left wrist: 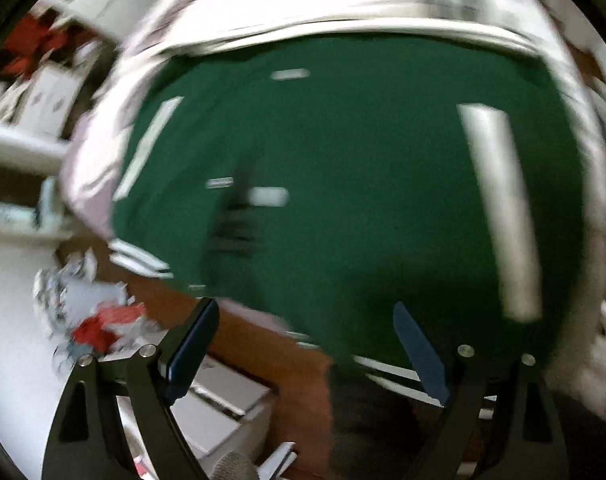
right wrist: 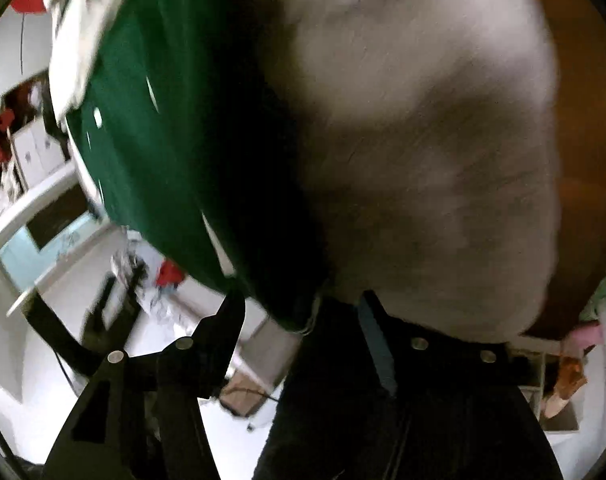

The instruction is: Fold large clothes

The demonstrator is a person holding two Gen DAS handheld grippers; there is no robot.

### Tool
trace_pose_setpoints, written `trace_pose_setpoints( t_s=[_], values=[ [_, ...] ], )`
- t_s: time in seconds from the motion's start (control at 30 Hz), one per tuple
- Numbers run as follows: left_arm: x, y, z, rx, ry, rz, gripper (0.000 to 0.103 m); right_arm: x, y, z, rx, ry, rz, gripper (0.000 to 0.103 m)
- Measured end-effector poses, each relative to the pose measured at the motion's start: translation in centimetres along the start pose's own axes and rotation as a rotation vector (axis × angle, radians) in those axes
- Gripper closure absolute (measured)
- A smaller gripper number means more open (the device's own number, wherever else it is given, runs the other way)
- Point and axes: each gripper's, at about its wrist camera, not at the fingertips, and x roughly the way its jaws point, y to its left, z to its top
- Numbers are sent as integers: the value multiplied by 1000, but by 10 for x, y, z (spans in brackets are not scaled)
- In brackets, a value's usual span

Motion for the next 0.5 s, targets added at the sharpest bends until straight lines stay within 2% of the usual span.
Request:
trace_pose_setpoints(
  t_s=[0.1,0.17,0.2,0.23,0.33,0.43,0.5],
  values=[
    [-7,-60,-12,137,-21,-39,14,-56,-15,21,-2,-94,-51,39],
    [-3,-99,-22,227,-13,-57,14,-91,-39,27,0,-140,-80,39],
    [0,-112,-25,256,-12,-55,14,-99,-41,30,3,-154,-86,39],
    [7,-128,-29,296,-23,-12,14,-114,-46,47,5,-170,-95,39],
    [21,-141,-28,315,-53,42,12,-139,-54,70,-36,-209,-95,38],
    [15,-139,-25,281,-41,23,16,-147,-36,100,-85,-228,-41,34],
    [-1,-138,-31,303,-72,20,16,-133,-12,122,-90,-236,-28,34]
  ],
)
